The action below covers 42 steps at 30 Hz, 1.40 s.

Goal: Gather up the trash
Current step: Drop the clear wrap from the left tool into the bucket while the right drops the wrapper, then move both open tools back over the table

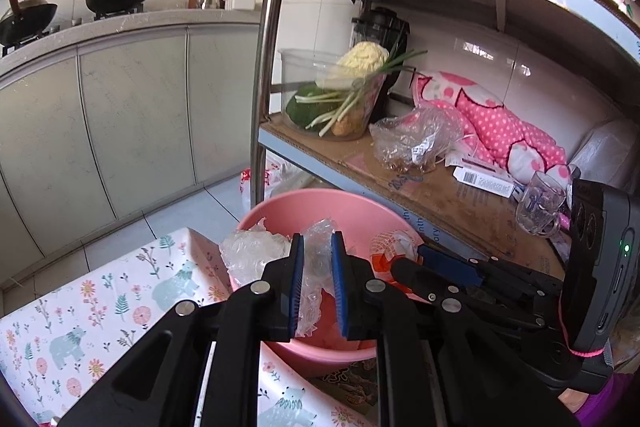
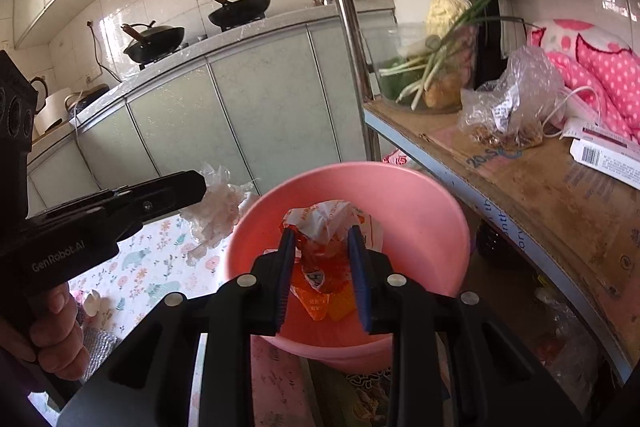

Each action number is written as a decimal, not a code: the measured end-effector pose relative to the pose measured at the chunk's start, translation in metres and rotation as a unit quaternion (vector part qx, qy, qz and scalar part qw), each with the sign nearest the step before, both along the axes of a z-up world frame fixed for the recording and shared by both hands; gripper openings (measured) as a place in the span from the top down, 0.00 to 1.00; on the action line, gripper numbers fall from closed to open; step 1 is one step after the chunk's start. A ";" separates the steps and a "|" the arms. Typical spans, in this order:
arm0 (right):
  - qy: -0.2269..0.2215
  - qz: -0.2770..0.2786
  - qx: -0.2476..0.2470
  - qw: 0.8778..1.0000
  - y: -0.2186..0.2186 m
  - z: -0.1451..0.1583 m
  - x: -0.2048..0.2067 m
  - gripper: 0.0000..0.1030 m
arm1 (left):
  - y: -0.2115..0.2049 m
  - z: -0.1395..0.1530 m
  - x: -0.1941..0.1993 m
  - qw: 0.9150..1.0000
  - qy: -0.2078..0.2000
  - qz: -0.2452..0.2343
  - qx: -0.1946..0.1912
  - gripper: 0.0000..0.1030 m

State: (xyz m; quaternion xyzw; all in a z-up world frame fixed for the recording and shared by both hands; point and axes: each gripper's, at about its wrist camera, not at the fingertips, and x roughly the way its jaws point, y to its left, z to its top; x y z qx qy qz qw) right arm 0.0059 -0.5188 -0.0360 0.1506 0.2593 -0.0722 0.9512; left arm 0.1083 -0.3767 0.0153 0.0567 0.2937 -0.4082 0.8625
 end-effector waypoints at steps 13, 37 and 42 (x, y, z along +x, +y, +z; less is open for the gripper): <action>0.045 -0.006 0.009 0.999 -0.012 -0.029 0.010 0.72 | -0.028 -0.041 0.011 0.998 0.052 -0.020 0.041 0.83; 0.027 -0.007 -0.005 1.000 -0.001 -0.008 -0.010 0.62 | -0.004 -0.001 -0.003 0.999 0.047 -0.014 0.018 0.80; -0.010 0.006 -0.029 0.999 0.018 0.016 -0.027 0.62 | 0.019 0.021 -0.014 1.000 0.031 0.000 0.003 0.80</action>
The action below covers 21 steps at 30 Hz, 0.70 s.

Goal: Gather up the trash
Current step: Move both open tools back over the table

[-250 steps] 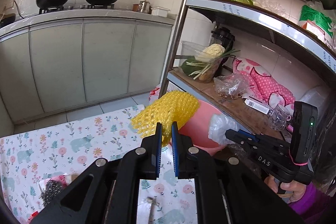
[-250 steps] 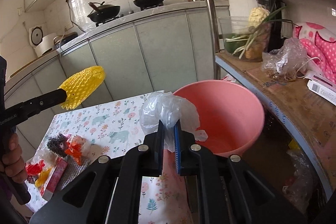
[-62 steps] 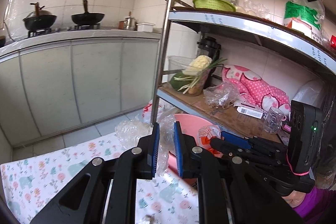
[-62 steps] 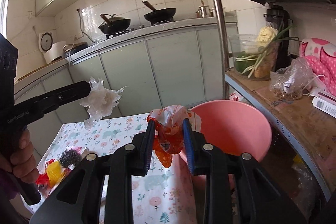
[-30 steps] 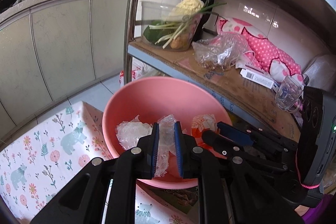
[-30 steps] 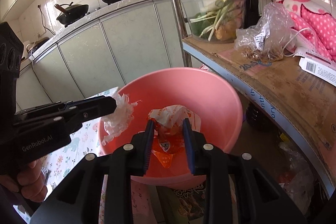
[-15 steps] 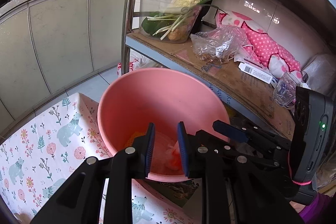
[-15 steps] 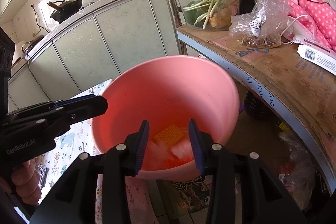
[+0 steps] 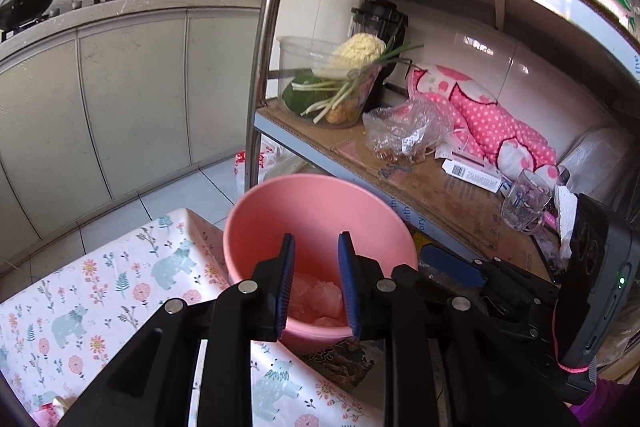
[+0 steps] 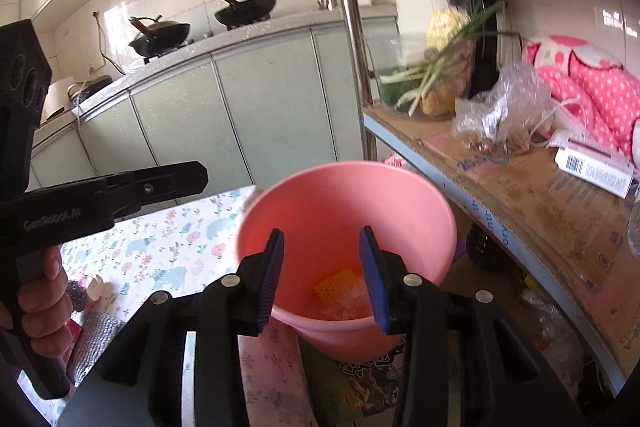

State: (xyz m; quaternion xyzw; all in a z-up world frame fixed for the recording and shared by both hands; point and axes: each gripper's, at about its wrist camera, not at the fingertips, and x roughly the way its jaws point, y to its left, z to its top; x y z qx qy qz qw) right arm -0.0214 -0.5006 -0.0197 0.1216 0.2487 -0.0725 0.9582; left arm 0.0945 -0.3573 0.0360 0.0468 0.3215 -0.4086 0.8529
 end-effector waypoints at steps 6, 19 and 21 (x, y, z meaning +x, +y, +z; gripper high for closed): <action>-0.030 0.030 -0.007 0.999 0.024 0.021 -0.019 0.62 | 0.041 0.028 -0.018 0.999 -0.025 0.023 -0.013 0.80; -0.025 0.115 -0.013 0.993 0.091 0.030 -0.032 0.62 | 0.167 0.064 -0.059 0.991 -0.063 0.116 -0.021 0.80; -0.018 0.129 -0.013 0.991 0.101 0.028 -0.030 0.62 | 0.190 0.066 -0.064 0.988 -0.068 0.137 -0.016 0.80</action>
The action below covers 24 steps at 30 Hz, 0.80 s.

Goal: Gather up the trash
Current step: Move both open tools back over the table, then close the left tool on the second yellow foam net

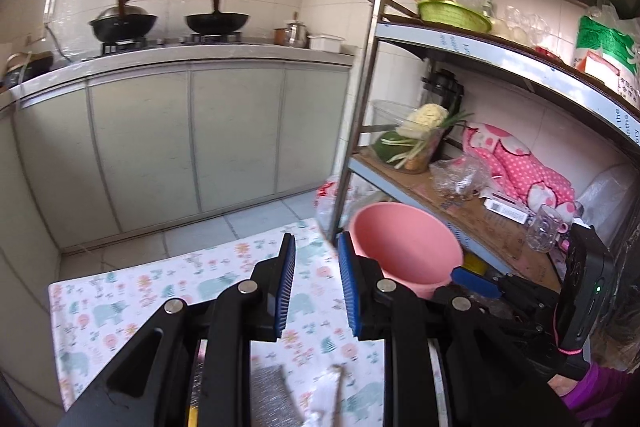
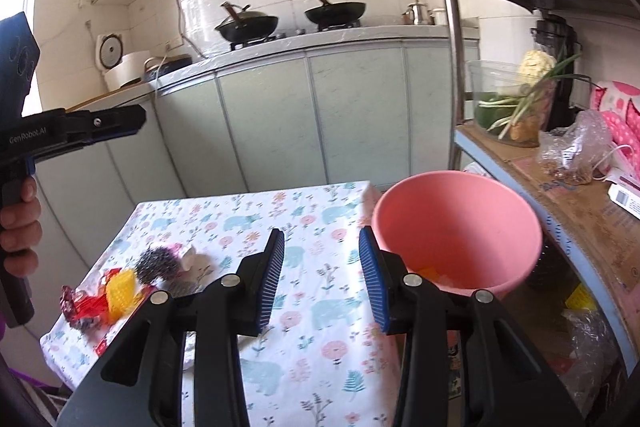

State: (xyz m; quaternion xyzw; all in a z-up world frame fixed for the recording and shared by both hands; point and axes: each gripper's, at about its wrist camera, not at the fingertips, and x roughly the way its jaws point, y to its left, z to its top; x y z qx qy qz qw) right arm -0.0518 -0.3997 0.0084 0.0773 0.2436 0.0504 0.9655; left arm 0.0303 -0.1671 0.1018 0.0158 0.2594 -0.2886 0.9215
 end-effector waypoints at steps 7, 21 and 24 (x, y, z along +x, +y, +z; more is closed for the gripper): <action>0.026 0.044 -0.005 0.999 0.033 -0.009 0.006 0.62 | 0.070 -0.005 -0.012 0.997 0.003 0.070 0.007 0.80; 0.078 0.097 -0.005 0.992 0.075 -0.026 0.023 0.62 | 0.134 -0.057 -0.027 0.990 0.087 0.116 0.001 0.80; 0.085 0.105 -0.007 0.991 0.082 -0.029 0.026 0.62 | 0.123 -0.074 -0.031 0.990 0.108 0.095 0.008 0.80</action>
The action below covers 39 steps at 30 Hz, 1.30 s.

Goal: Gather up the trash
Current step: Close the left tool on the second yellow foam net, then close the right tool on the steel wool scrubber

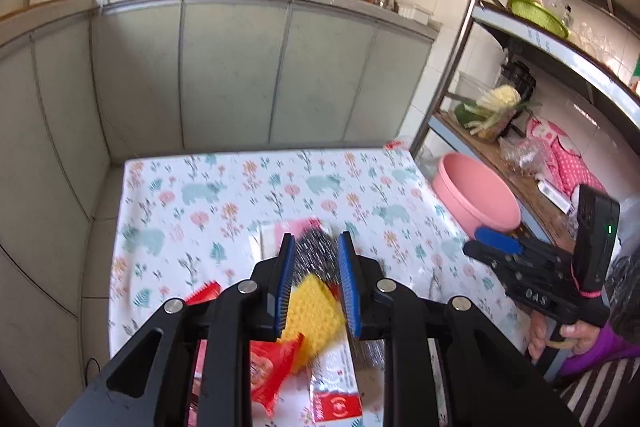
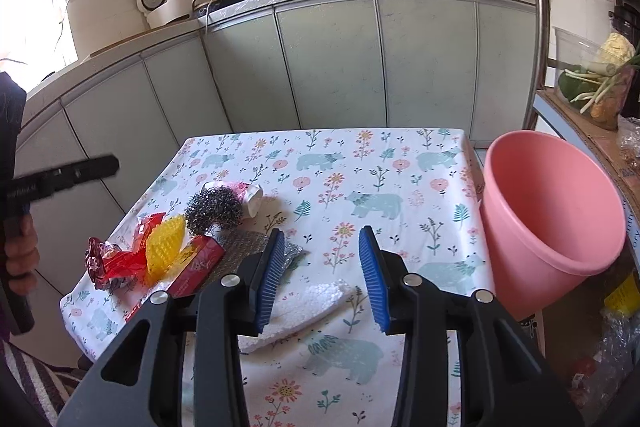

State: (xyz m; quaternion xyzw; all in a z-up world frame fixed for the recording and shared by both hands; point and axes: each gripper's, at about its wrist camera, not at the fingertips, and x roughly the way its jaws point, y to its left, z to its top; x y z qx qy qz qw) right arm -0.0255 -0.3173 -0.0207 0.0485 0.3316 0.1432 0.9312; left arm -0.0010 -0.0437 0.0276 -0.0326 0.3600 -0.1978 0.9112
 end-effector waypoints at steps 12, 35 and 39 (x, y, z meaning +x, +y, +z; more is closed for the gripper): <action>0.027 0.046 0.001 0.999 0.025 -0.009 0.012 0.62 | -0.034 -0.057 -0.007 0.995 0.037 -0.041 0.081 0.80; 0.099 0.143 0.034 0.984 0.108 -0.021 0.077 0.61 | -0.003 -0.047 -0.021 1.000 -0.017 -0.022 0.007 0.93; 0.108 0.147 0.030 0.983 0.117 -0.027 0.082 0.61 | 0.005 -0.043 -0.021 1.000 -0.022 -0.011 -0.015 0.93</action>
